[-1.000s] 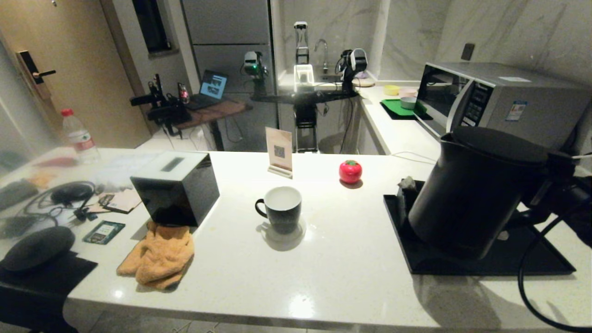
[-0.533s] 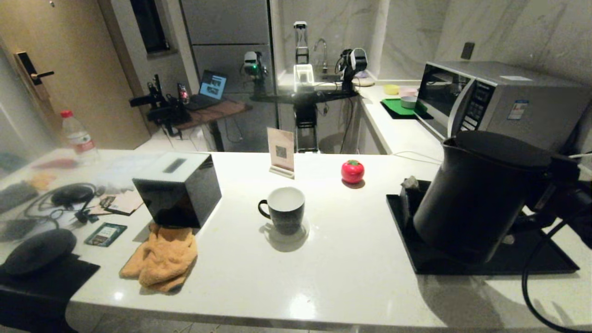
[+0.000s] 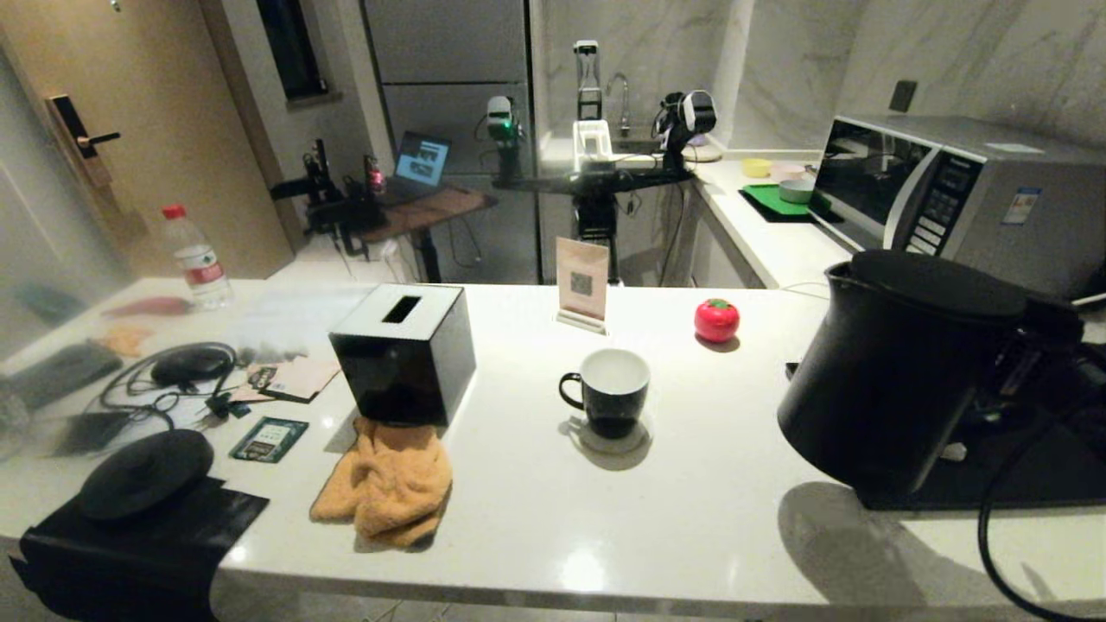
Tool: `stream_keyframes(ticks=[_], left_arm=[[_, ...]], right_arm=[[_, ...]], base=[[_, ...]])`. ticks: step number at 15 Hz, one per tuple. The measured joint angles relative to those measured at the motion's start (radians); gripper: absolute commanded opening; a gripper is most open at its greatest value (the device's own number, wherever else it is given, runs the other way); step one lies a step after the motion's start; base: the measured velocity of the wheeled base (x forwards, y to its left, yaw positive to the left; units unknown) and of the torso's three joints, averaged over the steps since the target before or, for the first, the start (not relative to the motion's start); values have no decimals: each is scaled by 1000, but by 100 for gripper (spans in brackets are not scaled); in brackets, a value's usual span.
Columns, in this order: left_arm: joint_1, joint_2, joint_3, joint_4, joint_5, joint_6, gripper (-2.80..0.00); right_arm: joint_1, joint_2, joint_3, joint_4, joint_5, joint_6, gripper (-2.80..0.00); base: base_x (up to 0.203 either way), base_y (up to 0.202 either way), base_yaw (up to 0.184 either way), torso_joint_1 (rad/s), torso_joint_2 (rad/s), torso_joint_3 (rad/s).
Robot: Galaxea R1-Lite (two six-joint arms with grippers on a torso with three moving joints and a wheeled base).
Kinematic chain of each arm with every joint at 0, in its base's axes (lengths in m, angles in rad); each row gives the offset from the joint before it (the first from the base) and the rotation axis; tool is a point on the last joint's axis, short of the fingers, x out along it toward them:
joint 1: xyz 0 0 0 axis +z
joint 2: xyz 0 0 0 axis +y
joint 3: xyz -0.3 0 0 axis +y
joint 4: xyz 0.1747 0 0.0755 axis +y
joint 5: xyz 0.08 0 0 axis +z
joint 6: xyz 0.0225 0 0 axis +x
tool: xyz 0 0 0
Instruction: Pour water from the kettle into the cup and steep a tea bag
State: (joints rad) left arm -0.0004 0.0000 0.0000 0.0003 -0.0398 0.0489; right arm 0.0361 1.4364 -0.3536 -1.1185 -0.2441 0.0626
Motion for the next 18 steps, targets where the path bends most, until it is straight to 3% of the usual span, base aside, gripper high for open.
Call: stream_keyframes(ticks=[4, 18], left_arm=[[0, 0, 0, 0, 1, 1, -280], [0, 0, 0, 0, 0, 1, -280]], right_arm=[[5, 1, -2, 1, 9, 3, -280], [5, 5, -15, -1, 8, 2, -280]], base=[[0, 159, 0, 0, 2, 2], [0, 0, 0, 0, 0, 0]])
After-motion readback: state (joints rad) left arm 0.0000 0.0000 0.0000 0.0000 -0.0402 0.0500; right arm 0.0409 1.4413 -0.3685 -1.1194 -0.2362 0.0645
